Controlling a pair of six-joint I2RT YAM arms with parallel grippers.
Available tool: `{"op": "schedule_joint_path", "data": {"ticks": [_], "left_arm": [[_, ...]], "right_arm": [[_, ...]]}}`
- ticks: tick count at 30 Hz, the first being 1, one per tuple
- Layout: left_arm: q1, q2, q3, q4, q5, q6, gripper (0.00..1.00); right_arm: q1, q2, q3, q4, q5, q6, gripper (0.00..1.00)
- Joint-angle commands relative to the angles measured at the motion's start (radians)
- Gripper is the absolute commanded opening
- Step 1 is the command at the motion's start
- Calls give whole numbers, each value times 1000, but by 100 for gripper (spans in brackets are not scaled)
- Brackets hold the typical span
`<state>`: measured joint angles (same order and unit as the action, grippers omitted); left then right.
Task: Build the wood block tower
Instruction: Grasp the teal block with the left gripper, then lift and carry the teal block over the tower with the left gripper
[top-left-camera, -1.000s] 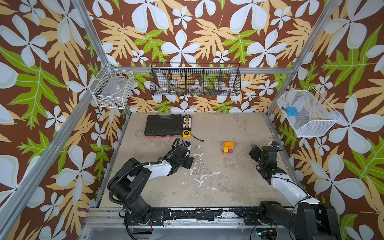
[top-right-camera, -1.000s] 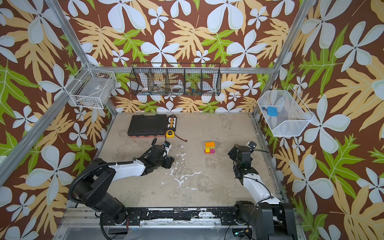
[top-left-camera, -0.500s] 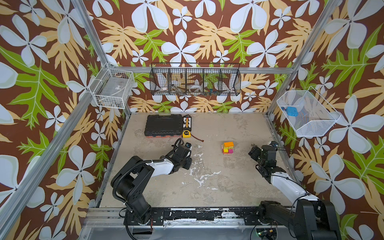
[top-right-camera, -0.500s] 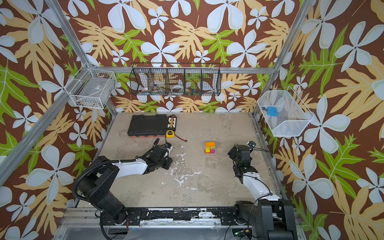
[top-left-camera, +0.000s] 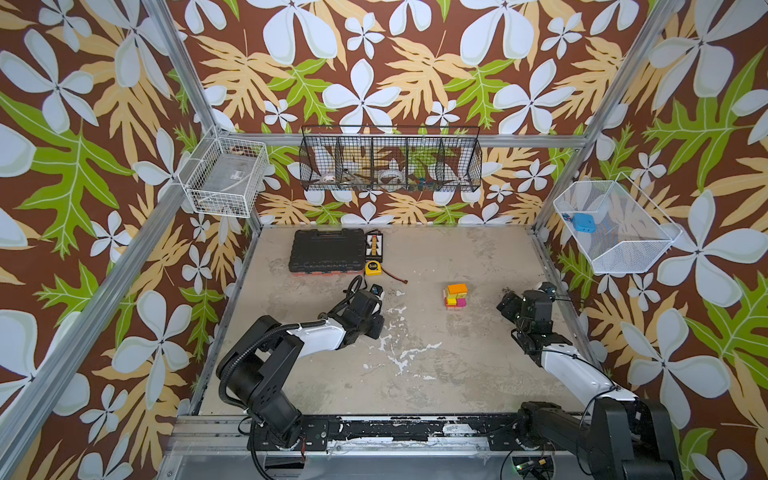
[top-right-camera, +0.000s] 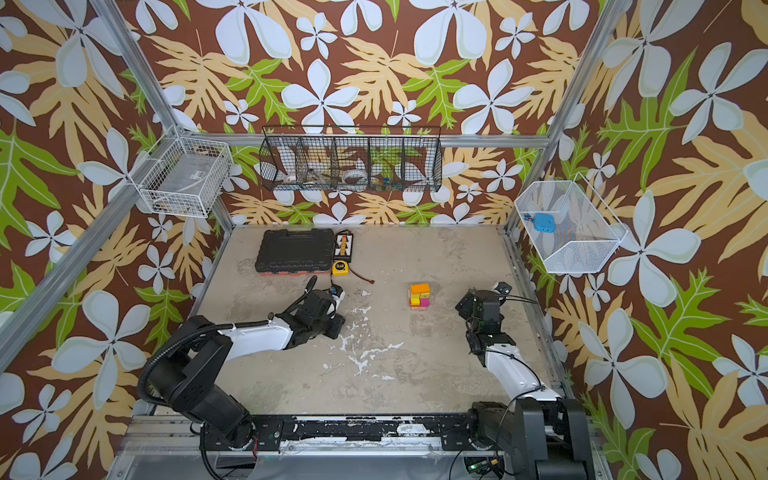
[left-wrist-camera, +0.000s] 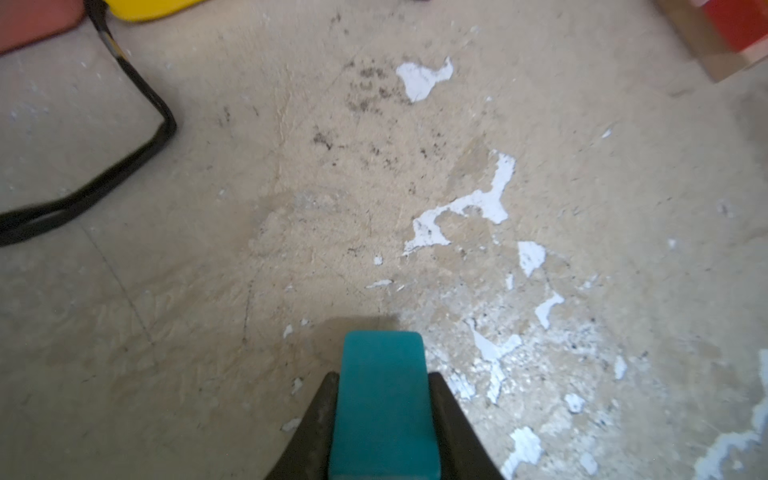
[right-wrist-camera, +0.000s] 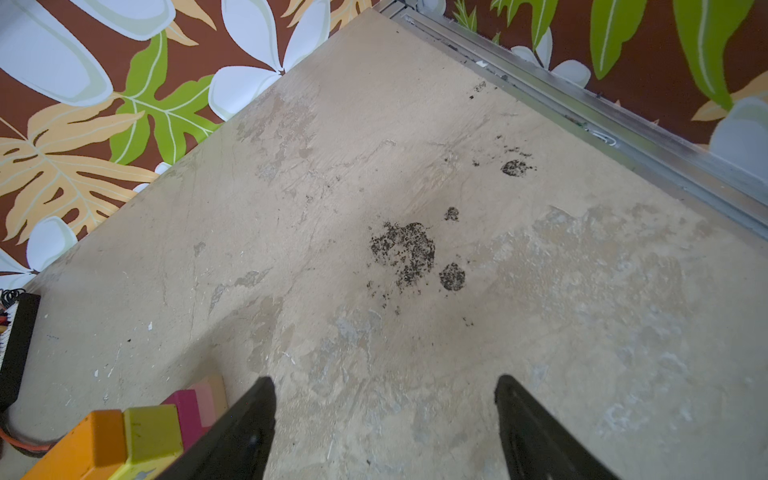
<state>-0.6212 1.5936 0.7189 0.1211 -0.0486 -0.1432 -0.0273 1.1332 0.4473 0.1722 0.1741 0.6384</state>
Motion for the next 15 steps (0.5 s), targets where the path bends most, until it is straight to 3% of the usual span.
{"op": "schedule_joint_path", "data": {"ticks": [1, 7, 15], "left_arm": [[0, -57, 15, 42, 42, 15, 6], [0, -143, 109, 65, 122, 78, 0], [0, -132, 304, 44, 257, 154, 0]], "right_arm": [[0, 1, 9, 18, -2, -8, 83], [0, 4, 10, 17, -2, -8, 82], [1, 9, 13, 15, -1, -8, 82]]}}
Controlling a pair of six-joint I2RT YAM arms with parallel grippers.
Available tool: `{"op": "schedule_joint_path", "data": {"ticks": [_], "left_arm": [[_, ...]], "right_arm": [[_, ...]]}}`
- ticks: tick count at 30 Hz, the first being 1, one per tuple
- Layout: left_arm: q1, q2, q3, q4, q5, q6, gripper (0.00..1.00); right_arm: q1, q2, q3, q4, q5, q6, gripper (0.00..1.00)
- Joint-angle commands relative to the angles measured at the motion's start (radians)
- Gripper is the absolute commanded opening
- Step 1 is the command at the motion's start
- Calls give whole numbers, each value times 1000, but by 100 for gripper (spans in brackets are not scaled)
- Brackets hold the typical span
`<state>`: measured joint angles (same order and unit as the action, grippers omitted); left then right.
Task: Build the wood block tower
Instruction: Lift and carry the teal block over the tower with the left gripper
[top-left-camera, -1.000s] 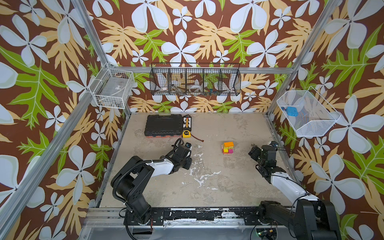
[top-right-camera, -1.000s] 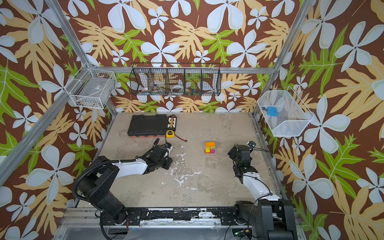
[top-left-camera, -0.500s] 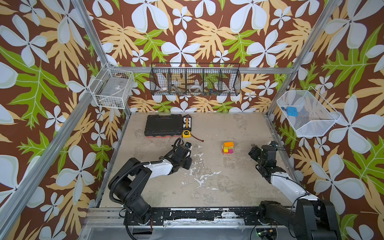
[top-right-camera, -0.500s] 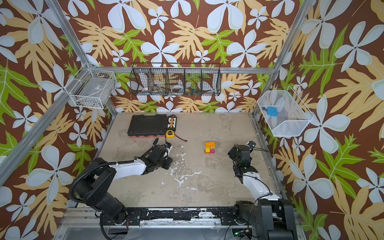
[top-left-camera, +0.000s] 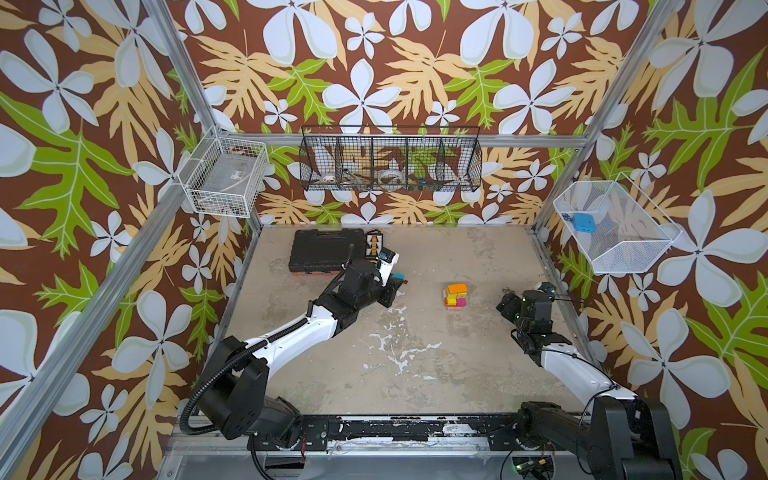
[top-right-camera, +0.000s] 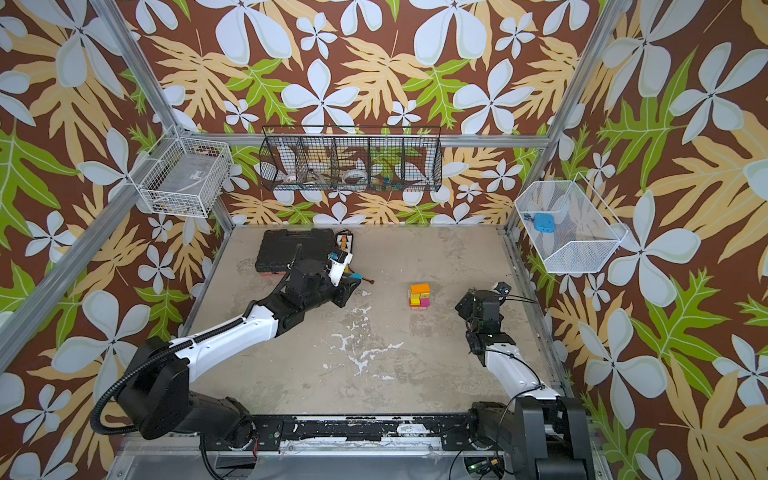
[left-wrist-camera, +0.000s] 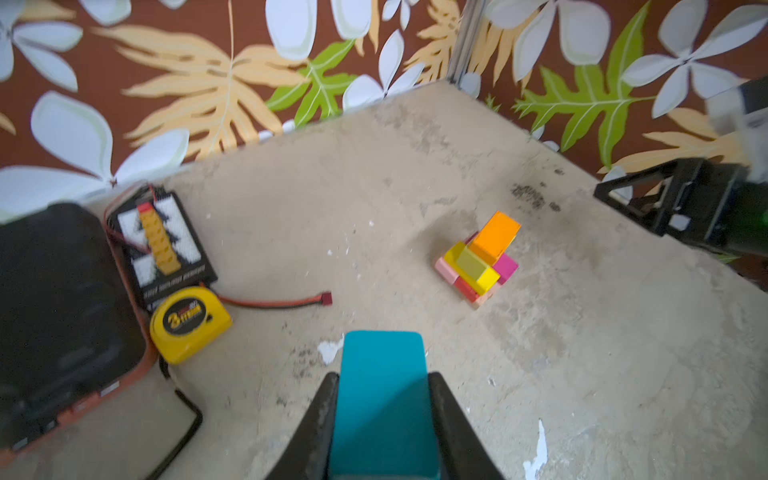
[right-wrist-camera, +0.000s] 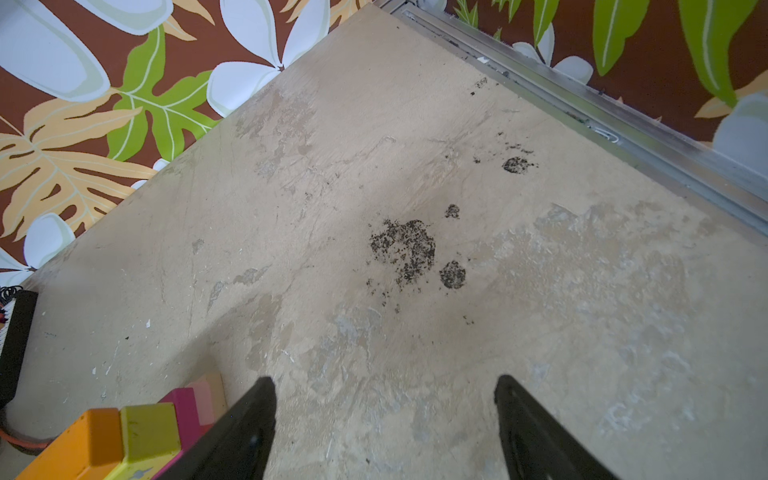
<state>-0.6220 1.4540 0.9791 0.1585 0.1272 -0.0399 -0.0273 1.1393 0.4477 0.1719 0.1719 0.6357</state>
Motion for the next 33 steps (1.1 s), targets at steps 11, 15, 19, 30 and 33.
{"op": "schedule_joint_path", "data": {"ticks": [11, 15, 19, 30, 33], "left_arm": [[1, 178, 334, -83, 243, 224, 0], [-2, 255, 417, -108, 319, 300, 0], [-1, 364, 534, -196, 386, 382, 0], [-30, 794, 1143, -701, 412, 530, 0], [-78, 824, 1159, -724, 322, 582, 0]], "right_arm": [[-1, 13, 19, 14, 6, -7, 82], [0, 16, 20, 14, 8, -6, 82], [0, 26, 26, 9, 6, -8, 82], [2, 17, 21, 11, 3, -8, 81], [1, 19, 21, 11, 1, -9, 81]]}}
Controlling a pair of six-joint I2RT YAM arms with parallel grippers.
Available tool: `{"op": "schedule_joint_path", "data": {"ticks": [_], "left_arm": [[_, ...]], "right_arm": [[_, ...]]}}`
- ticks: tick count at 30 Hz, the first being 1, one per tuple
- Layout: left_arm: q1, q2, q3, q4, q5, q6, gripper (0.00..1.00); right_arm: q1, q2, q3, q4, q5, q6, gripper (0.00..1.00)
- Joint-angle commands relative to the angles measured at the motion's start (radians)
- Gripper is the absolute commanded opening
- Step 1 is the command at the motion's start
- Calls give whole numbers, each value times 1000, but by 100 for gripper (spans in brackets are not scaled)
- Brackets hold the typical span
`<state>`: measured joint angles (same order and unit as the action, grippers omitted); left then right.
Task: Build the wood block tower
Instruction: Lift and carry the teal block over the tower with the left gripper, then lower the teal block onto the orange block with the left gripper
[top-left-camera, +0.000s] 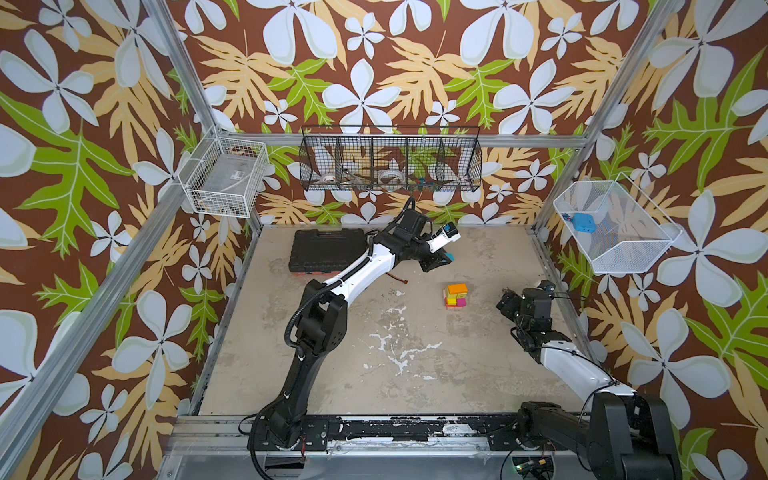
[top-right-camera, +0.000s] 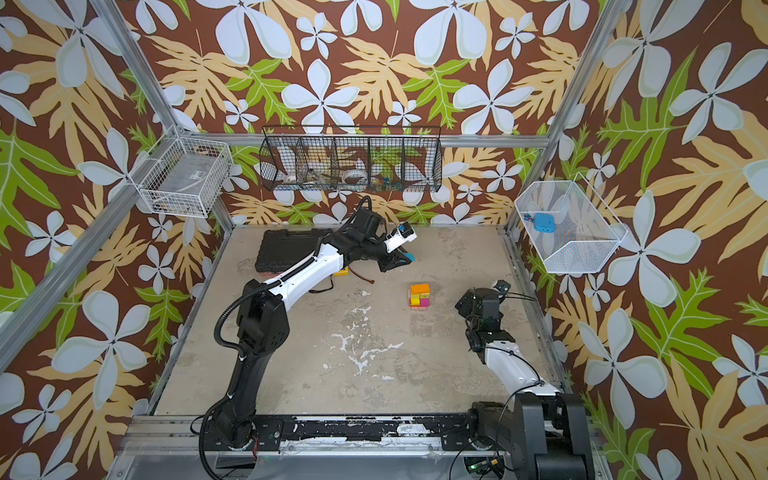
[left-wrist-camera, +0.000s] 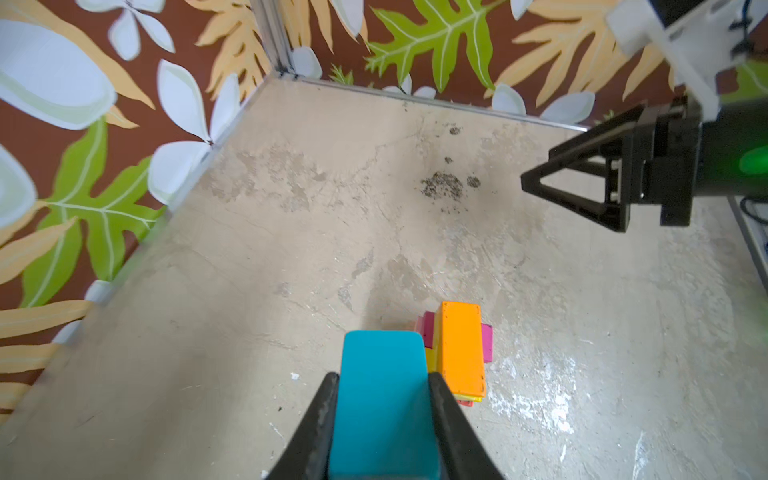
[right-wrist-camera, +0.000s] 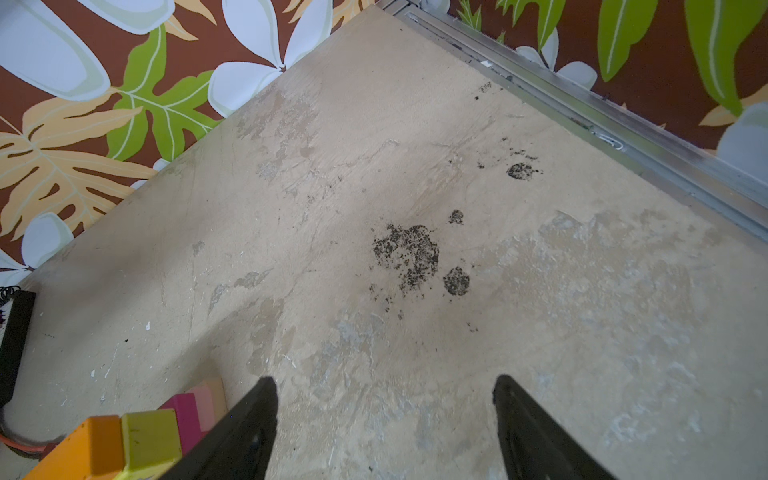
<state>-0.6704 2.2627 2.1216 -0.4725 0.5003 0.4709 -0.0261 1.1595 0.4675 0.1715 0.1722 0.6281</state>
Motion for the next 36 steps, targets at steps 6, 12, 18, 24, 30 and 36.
{"op": "schedule_joint_path", "data": {"ticks": [6, 12, 18, 24, 30, 36], "left_arm": [[-86, 54, 47, -120, -120, 115, 0], [-89, 88, 119, -152, -115, 67, 1], [-117, 101, 135, -150, -131, 39, 3], [-142, 130, 167, -156, -158, 30, 4], [-151, 157, 193, -157, -179, 31, 5], [-153, 165, 203, -170, -182, 29, 6]], "right_arm": [[0, 3, 2, 12, -3, -1, 81], [2, 8, 5, 13, -5, -2, 81], [1, 9, 7, 11, -7, -2, 81], [1, 11, 9, 11, -8, -2, 81], [1, 12, 8, 11, -10, -3, 81], [1, 14, 10, 11, -10, -2, 81]]}}
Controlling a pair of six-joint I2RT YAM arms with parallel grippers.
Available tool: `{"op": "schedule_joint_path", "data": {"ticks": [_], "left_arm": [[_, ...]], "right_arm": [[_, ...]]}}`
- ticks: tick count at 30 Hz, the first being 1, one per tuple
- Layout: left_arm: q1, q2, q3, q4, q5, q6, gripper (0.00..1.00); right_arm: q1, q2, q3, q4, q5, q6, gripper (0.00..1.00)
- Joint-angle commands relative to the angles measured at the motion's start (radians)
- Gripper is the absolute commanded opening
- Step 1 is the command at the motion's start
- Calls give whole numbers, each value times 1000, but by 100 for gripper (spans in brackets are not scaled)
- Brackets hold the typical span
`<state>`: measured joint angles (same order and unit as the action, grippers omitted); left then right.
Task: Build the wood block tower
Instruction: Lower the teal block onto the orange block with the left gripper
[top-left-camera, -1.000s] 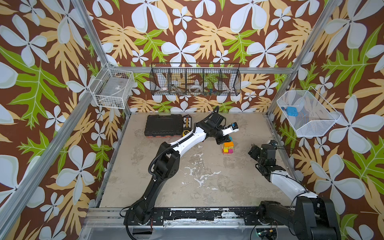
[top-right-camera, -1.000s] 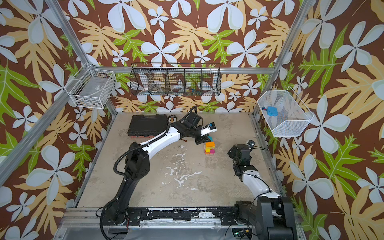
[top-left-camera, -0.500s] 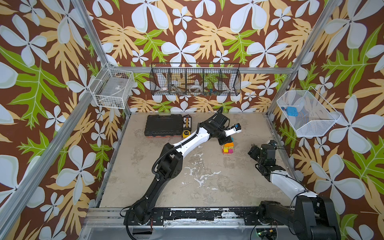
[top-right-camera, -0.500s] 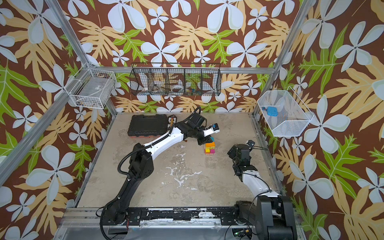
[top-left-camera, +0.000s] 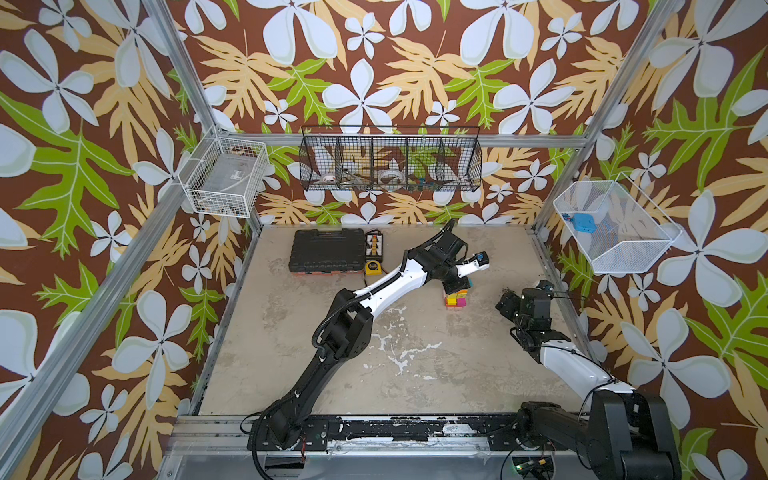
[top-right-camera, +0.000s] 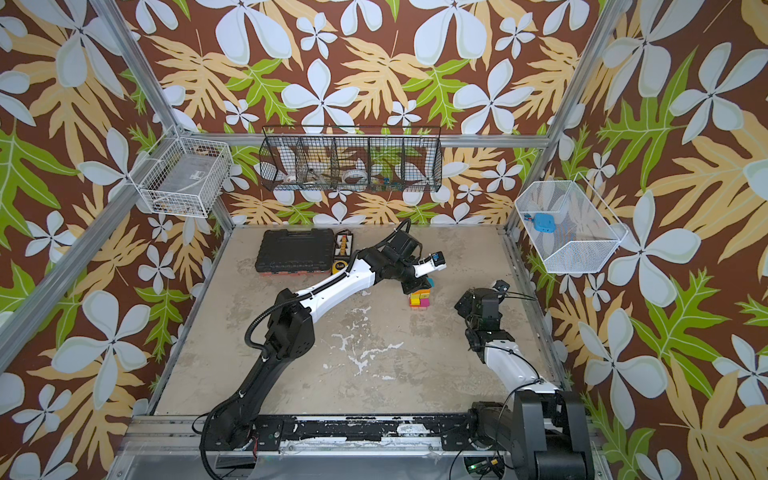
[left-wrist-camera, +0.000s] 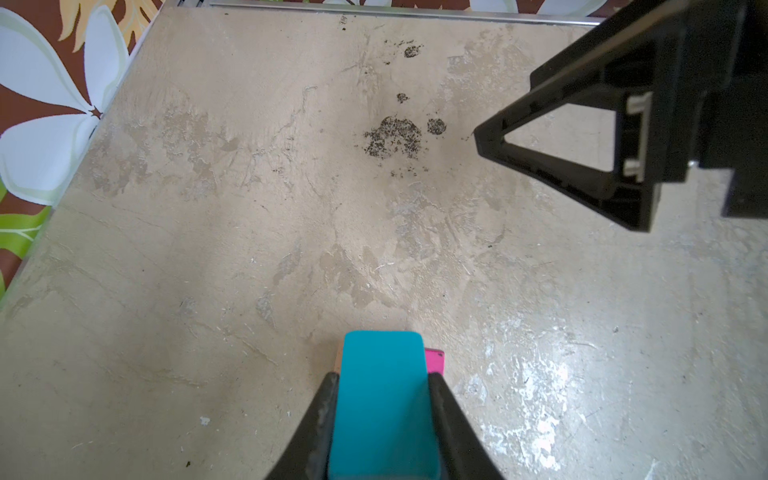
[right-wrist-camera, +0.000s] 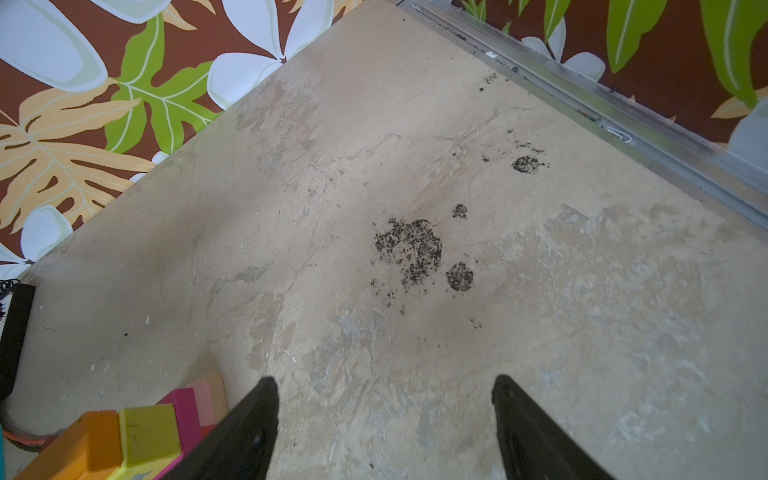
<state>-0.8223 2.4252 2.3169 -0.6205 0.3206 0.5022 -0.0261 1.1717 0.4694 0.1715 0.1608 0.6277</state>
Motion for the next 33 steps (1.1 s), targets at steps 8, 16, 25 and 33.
{"op": "schedule_joint_path", "data": {"ticks": [8, 16, 25, 33], "left_arm": [[-3, 8, 2, -40, -30, 2, 8], [-3, 14, -1, -52, -33, 6, 10], [-3, 18, 1, -53, -43, 6, 12], [-3, 20, 2, -47, -51, 4, 16]], "right_arm": [[0, 3, 8, 11, 0, -3, 80], [1, 5, 12, 10, 0, -2, 80], [1, 8, 12, 10, -1, -3, 80], [2, 11, 14, 10, -3, -3, 80]]}}
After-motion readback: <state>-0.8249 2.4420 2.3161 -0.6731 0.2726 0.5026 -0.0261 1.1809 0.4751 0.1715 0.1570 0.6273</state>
